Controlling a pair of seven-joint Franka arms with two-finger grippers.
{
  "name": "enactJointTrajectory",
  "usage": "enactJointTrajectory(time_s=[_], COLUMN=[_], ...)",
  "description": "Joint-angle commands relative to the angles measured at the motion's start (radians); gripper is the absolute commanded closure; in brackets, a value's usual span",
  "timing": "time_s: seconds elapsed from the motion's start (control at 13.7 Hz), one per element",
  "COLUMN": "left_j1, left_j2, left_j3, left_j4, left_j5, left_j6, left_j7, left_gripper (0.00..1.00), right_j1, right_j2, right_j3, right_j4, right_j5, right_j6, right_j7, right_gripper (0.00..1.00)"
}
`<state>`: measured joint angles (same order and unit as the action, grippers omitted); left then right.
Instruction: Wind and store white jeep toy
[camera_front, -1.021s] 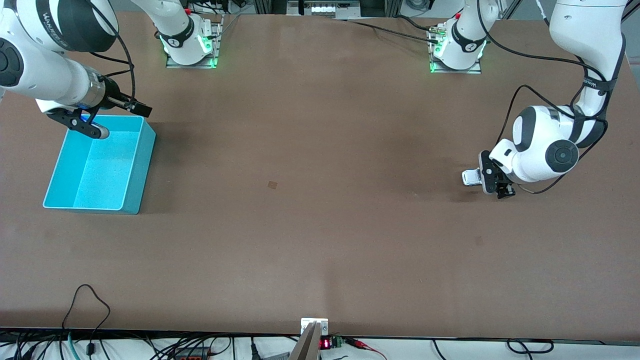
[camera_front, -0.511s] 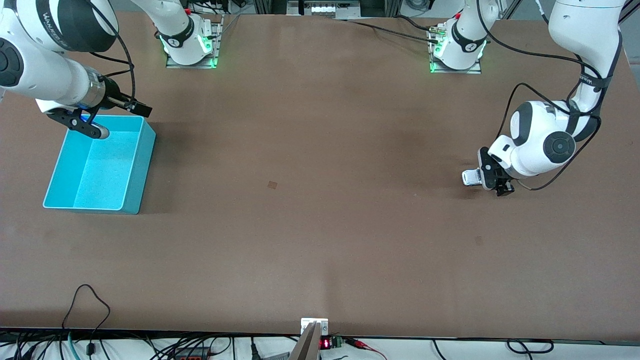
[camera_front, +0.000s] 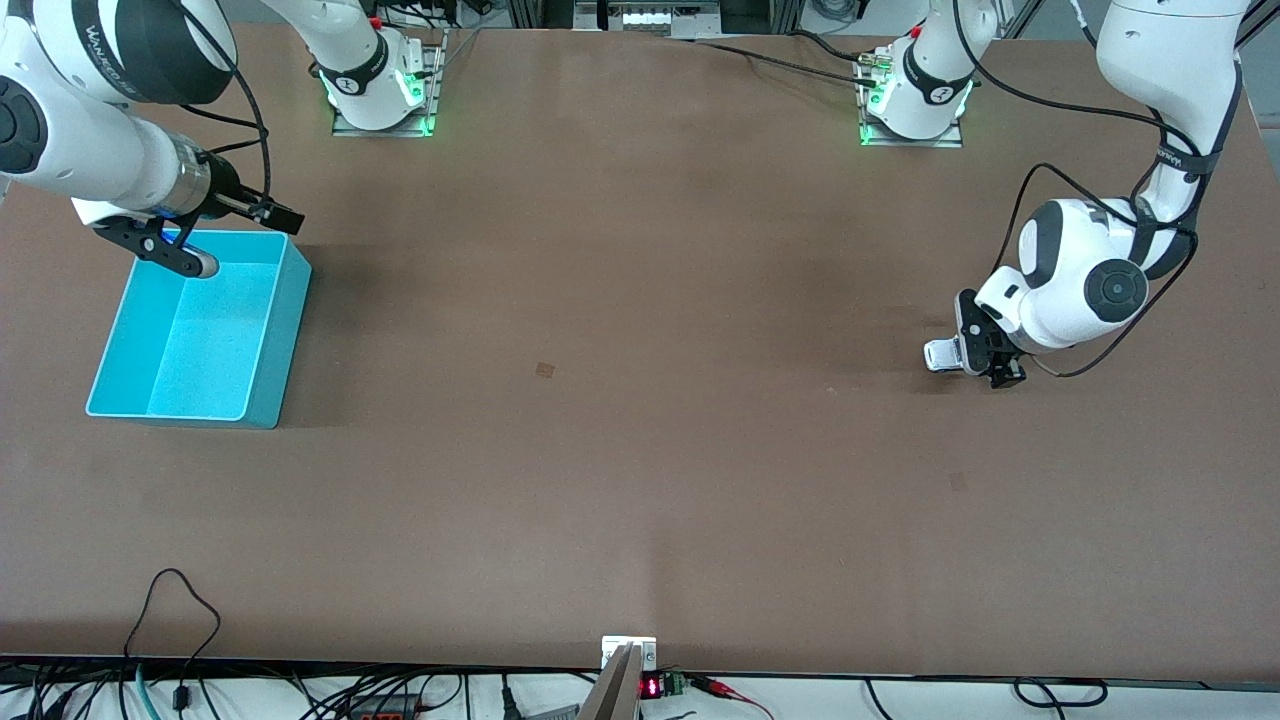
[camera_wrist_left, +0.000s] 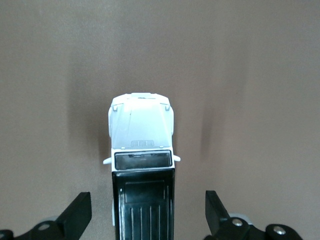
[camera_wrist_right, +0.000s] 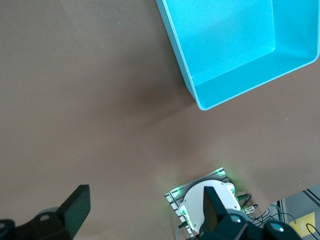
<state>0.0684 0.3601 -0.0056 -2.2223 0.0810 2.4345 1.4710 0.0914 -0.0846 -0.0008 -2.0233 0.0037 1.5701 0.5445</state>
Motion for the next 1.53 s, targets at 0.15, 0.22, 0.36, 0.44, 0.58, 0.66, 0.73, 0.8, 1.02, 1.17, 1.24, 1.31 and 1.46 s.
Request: enactJointTrajectory(time_s=[0.15, 0.22, 0.36, 0.44, 0.58, 0.66, 0.73, 0.8, 1.02, 1.17, 1.24, 1.31, 1.46], left_j1=[0.031, 0.03, 0.028, 0.03, 0.03, 0.03, 0.031, 0.031, 0.036, 0.039, 0.039, 0.039, 0.039], left_j2=[-0.027, -0.026, -0.026, -0.026, -0.023, -0.02, -0.015, -0.013, -0.01, -0.007, -0.006, -0.006, -0.004], left_j3=[-0.014, -0.014, -0.016, -0.031, -0.037, -0.037, -0.037, -0.036, -0.036, -0.037, -0.036, -0.036, -0.036], left_j4=[-0.034, -0.034, -0.037, -0.037, -0.037, -0.042, -0.043, -0.043, -0.043, -0.043, -0.043, -0.043, -0.043], left_j5=[0.016, 0.016, 0.016, 0.016, 0.016, 0.016, 0.016, 0.016, 0.016, 0.016, 0.016, 0.016, 0.016], left_j6=[0.018, 0.018, 0.018, 0.018, 0.032, 0.044, 0.046, 0.047, 0.047, 0.047, 0.047, 0.047, 0.047], left_j7=[0.023, 0.023, 0.023, 0.023, 0.023, 0.023, 0.023, 0.023, 0.023, 0.023, 0.023, 0.023, 0.023], left_gripper=[0.0, 0.0, 0.0, 0.0, 0.0, 0.0, 0.0, 0.0, 0.0, 0.0, 0.01, 0.03, 0.06], right_j1=[-0.004, -0.004, -0.004, -0.004, -0.004, -0.004, -0.004, -0.004, -0.004, -0.004, -0.004, -0.005, -0.005], right_j2=[-0.009, -0.009, -0.009, -0.009, -0.009, -0.009, -0.009, -0.009, -0.009, -0.009, -0.009, -0.009, -0.009], right_j3=[-0.001, -0.001, -0.001, -0.001, -0.001, -0.001, -0.001, -0.001, -0.001, -0.001, -0.001, -0.001, -0.002], right_j4=[-0.008, -0.008, -0.008, -0.008, -0.008, -0.008, -0.008, -0.008, -0.008, -0.008, -0.008, -0.008, -0.008], right_j5=[0.012, 0.012, 0.012, 0.012, 0.012, 0.012, 0.012, 0.012, 0.012, 0.012, 0.012, 0.012, 0.012], right_j6=[-0.004, -0.004, -0.004, -0.004, -0.004, -0.004, -0.004, -0.004, -0.004, -0.004, -0.004, -0.004, -0.004], right_j7=[0.0, 0.0, -0.001, -0.001, -0.001, -0.001, -0.001, -0.001, -0.001, -0.001, -0.001, -0.003, -0.005], right_gripper=[0.0, 0.0, 0.0, 0.0, 0.0, 0.0, 0.0, 0.0, 0.0, 0.0, 0.0, 0.0, 0.0])
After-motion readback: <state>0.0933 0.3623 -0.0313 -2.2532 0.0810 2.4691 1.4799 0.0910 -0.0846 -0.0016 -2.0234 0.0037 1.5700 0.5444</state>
